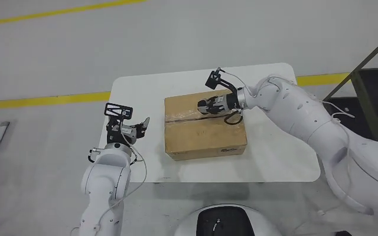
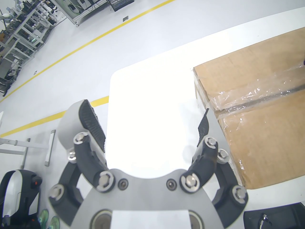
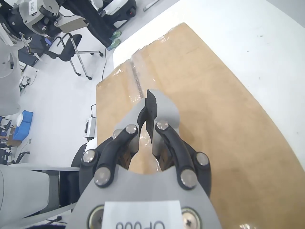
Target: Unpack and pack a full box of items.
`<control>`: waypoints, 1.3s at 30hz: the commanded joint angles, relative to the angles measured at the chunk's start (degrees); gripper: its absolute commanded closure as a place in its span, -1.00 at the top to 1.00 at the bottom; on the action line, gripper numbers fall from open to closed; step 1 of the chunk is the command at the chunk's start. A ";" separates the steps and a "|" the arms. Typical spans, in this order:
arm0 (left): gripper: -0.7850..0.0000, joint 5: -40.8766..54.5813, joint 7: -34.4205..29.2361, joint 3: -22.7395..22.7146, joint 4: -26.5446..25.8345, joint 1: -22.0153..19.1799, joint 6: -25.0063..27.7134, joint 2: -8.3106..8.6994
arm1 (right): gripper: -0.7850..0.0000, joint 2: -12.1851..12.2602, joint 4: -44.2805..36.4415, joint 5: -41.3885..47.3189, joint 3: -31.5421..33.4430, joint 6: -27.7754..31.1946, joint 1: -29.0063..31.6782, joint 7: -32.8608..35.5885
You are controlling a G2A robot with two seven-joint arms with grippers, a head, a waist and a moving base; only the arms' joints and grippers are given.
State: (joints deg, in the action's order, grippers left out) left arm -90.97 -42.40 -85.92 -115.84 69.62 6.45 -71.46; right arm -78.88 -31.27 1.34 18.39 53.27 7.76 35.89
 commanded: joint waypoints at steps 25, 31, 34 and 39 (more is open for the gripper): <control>1.00 0.00 0.00 0.00 0.00 0.00 0.00 0.00 | -1.00 -4.35 6.06 0.73 1.57 3.28 0.62 9.00; 1.00 0.00 0.00 0.00 0.00 0.00 0.00 0.00 | -1.00 -4.35 7.98 2.78 3.81 4.55 -0.60 7.00; 1.00 0.00 0.00 0.00 0.00 0.00 0.00 0.00 | -1.00 -3.90 8.94 3.49 5.20 4.73 -1.26 5.41; 1.00 0.00 0.00 0.00 0.00 0.00 0.00 0.00 | -1.00 -3.93 7.01 3.33 6.14 4.73 -0.88 4.24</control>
State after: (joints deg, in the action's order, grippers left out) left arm -90.97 -42.40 -85.92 -115.84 69.62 6.45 -71.46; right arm -82.65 -23.47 4.61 24.45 58.00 6.72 40.29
